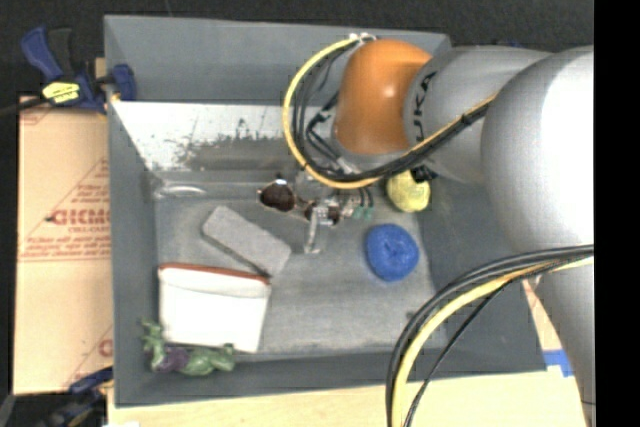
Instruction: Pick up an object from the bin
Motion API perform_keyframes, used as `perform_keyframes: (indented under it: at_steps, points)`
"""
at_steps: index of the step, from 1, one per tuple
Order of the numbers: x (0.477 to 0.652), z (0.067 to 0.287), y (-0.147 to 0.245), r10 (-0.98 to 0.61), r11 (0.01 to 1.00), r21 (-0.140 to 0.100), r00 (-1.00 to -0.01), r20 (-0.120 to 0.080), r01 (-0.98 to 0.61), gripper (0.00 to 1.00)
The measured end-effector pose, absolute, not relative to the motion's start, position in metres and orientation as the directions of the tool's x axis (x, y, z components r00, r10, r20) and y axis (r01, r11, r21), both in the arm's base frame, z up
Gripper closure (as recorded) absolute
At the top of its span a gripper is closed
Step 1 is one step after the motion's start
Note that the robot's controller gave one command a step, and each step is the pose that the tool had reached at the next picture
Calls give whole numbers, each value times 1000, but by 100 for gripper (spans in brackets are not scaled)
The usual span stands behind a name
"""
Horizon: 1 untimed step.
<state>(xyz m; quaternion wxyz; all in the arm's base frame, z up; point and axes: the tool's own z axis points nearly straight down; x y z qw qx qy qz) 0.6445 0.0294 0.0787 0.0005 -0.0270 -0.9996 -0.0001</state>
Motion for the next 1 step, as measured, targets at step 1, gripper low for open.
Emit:
perform_keyframes:
  at_steps: [1]
  points:
    - [646, 71, 41, 408, 913, 10, -913, -20, 408, 0]
